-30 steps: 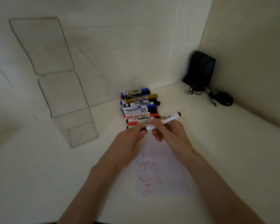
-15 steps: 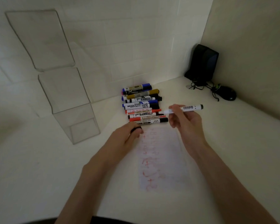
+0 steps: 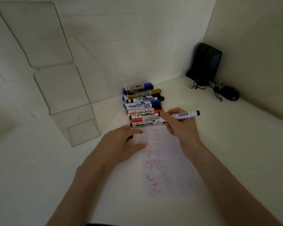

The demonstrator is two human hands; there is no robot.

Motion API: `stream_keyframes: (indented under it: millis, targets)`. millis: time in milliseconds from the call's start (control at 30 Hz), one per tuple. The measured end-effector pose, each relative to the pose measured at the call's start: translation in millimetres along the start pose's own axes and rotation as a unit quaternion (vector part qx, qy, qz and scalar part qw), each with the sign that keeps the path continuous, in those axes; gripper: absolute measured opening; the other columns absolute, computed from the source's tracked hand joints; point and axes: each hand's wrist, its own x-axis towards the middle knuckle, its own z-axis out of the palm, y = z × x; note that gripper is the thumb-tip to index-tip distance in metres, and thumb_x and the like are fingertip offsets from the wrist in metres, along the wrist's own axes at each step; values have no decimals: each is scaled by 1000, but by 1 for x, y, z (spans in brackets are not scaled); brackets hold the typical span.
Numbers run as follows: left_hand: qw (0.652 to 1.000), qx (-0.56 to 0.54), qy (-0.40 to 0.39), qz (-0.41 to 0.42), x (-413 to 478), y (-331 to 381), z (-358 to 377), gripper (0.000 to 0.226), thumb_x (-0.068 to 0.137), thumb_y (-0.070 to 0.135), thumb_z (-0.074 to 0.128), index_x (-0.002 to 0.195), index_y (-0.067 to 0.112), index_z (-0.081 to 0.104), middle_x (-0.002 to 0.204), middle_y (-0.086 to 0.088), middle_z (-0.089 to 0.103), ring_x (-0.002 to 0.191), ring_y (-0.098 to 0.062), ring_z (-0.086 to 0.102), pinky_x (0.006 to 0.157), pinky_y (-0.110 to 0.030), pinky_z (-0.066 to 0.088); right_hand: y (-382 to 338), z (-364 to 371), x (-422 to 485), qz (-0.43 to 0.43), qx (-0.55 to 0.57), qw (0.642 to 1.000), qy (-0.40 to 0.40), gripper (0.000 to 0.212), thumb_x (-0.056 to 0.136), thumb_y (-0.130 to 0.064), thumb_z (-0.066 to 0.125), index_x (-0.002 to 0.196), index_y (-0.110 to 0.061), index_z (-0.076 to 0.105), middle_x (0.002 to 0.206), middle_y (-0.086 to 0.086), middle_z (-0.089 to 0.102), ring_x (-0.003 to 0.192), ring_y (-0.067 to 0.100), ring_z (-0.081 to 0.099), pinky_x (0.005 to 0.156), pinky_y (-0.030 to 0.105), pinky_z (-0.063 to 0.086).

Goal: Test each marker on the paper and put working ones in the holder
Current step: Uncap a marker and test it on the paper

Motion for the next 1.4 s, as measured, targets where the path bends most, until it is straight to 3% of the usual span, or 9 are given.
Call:
stream_keyframes:
  millis: [100, 200, 300, 467, 633, 867, 1200, 1400]
  targets:
    - [999, 49, -1, 13, 0, -2, 5, 66, 80, 81, 48, 133, 43, 59, 79, 24, 45, 78, -2, 51, 76, -26, 49, -5, 12, 3, 6, -1, 1000, -1, 16, 89, -23, 80, 99, -12, 73, 66, -3, 70, 56, 8, 56, 51, 18, 46]
    - [996, 85, 14, 26, -3, 2, 10, 65, 84, 80, 43, 136, 44, 56, 72, 22, 42, 72, -4, 48, 66, -24, 41, -5, 26, 6, 8, -37, 999, -4, 26, 84, -35, 84, 92, -13, 73, 67, 0, 71, 54, 8, 59, 51, 19, 48]
    - [995, 95, 28, 29, -5, 4, 12, 63, 86, 79, 41, 137, 44, 55, 70, 20, 41, 71, -4, 46, 65, -23, 38, 9, 33, 6, -15, -65, 998, 1, 22, 81, -27, 87, 83, -13, 71, 69, -3, 73, 56, 4, 65, 55, 20, 51]
    - [994, 97, 34, 31, -8, 7, 13, 64, 85, 81, 39, 133, 43, 58, 75, 21, 46, 82, -5, 62, 69, -26, 47, 29, 30, 6, -84, -129, 988, 5, 15, 83, -10, 81, 81, -12, 67, 77, 4, 75, 73, 22, 75, 65, 34, 63]
    - [994, 93, 41, 27, -9, 9, 14, 65, 85, 82, 38, 131, 43, 60, 82, 20, 61, 80, -5, 63, 68, -27, 48, 26, 29, 9, -84, -145, 986, 13, 20, 83, -6, 78, 73, -15, 64, 62, -7, 69, 56, 1, 66, 52, 16, 50]
    - [993, 103, 49, 21, -9, 10, 18, 66, 84, 84, 34, 129, 44, 62, 102, 21, 72, 85, -3, 67, 73, -30, 53, 30, 35, 10, -93, -134, 986, 17, 29, 82, -8, 79, 68, -17, 56, 61, -3, 66, 51, 0, 60, 48, 15, 45]
    - [993, 111, 45, 14, -9, 9, 17, 71, 85, 86, 29, 134, 43, 57, 95, 19, 72, 81, -3, 67, 70, -31, 53, 30, 35, 8, -119, -146, 982, 19, 33, 82, -5, 78, 63, -17, 54, 58, -3, 63, 47, -2, 56, 47, 13, 44]
    - [993, 107, 41, 2, -9, 9, 17, 73, 82, 88, 31, 133, 44, 59, 95, 20, 72, 81, -2, 67, 71, -31, 53, 30, 34, 8, -125, -149, 981, -6, 36, 82, -1, 77, 62, -20, 54, 50, -19, 61, 48, -4, 58, 49, 11, 44]
